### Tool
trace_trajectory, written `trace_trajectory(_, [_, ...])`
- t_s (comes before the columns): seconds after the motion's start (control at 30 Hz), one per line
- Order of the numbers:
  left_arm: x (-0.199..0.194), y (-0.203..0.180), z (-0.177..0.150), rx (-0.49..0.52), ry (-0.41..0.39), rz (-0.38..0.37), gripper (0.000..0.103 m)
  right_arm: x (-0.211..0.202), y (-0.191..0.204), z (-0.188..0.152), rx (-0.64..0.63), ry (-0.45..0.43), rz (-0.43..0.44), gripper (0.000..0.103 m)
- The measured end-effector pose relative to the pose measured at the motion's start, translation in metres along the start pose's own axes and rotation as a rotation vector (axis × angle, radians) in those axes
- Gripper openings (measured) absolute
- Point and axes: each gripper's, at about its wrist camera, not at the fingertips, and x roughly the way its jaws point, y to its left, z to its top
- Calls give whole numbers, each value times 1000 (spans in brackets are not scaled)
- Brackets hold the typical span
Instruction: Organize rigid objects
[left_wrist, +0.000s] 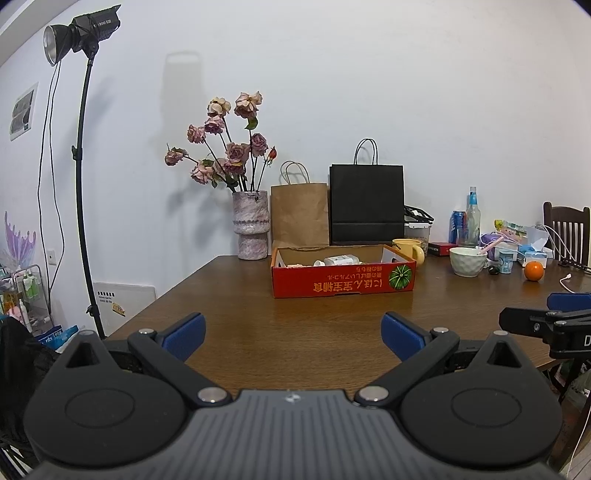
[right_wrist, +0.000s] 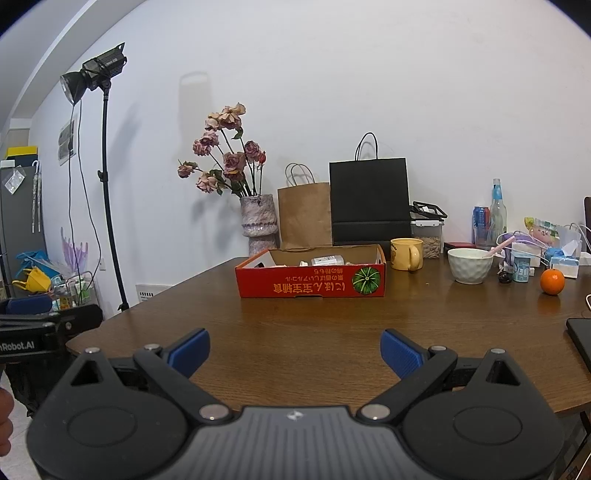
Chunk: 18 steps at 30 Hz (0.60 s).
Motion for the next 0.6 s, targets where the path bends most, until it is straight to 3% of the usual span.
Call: trace_trajectory(0.6, [-1,-1,1,-6,7,-7,103,0,0,-1,2,1,-1,99])
